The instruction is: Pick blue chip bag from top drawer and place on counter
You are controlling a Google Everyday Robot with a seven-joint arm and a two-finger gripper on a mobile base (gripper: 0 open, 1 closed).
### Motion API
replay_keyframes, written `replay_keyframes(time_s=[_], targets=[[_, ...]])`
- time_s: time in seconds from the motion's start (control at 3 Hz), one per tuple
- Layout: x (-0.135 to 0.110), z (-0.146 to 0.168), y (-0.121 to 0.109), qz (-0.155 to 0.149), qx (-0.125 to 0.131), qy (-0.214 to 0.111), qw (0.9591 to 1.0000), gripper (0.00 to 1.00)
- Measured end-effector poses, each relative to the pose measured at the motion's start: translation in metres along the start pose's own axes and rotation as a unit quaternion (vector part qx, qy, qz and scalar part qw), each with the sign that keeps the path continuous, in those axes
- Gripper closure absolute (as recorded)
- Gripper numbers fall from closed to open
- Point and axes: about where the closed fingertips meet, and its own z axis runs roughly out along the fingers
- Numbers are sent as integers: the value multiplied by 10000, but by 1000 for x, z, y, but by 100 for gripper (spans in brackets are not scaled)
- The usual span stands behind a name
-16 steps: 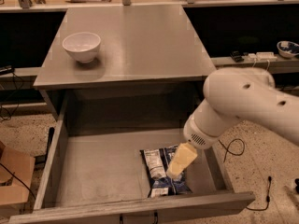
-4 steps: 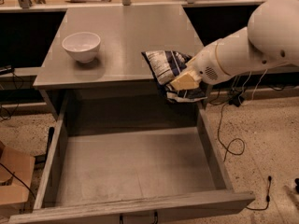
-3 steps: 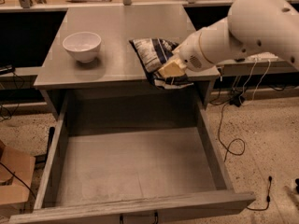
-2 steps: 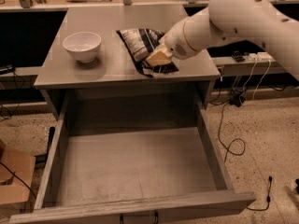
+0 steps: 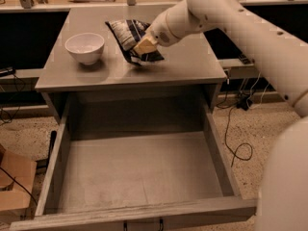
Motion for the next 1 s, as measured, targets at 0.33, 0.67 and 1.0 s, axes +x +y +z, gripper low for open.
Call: replay_keyframes(time_s=[0.33, 0.67, 1.0], targets=[[-9, 0, -7, -15, 54, -97, 9999, 27], [-9, 0, -7, -15, 53, -97, 9999, 4], [-9, 0, -7, -15, 53, -97, 9999, 0]])
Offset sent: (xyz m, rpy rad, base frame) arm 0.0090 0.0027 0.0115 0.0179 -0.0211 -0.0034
